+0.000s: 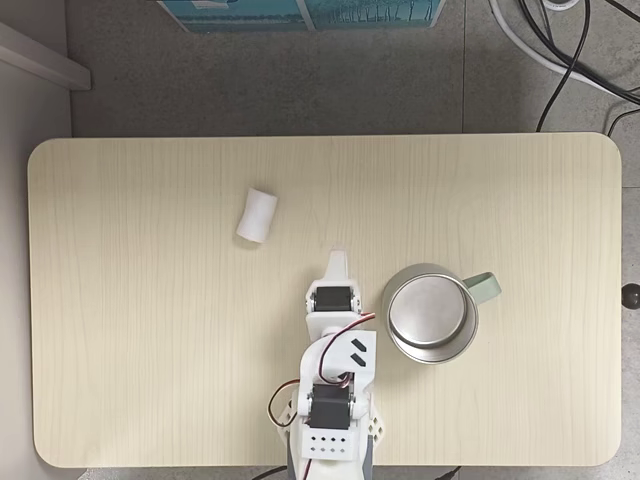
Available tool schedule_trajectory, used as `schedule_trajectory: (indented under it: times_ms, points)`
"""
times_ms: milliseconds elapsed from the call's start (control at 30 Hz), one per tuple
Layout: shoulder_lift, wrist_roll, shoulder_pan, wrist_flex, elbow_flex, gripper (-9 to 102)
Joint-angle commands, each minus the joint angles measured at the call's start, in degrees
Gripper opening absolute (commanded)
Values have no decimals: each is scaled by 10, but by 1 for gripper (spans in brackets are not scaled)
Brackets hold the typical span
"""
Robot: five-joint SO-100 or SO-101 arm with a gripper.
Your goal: Grasp a dressing and put it in the cup.
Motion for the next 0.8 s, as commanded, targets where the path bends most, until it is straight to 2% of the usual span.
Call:
schedule_trajectory:
  times_ms: [0,533,767]
  points:
    - [-3,-3,-6,-1,2,0]
    - [-3,-3,-5,1,3,0]
    - [-4,-5,-4,70,91,0]
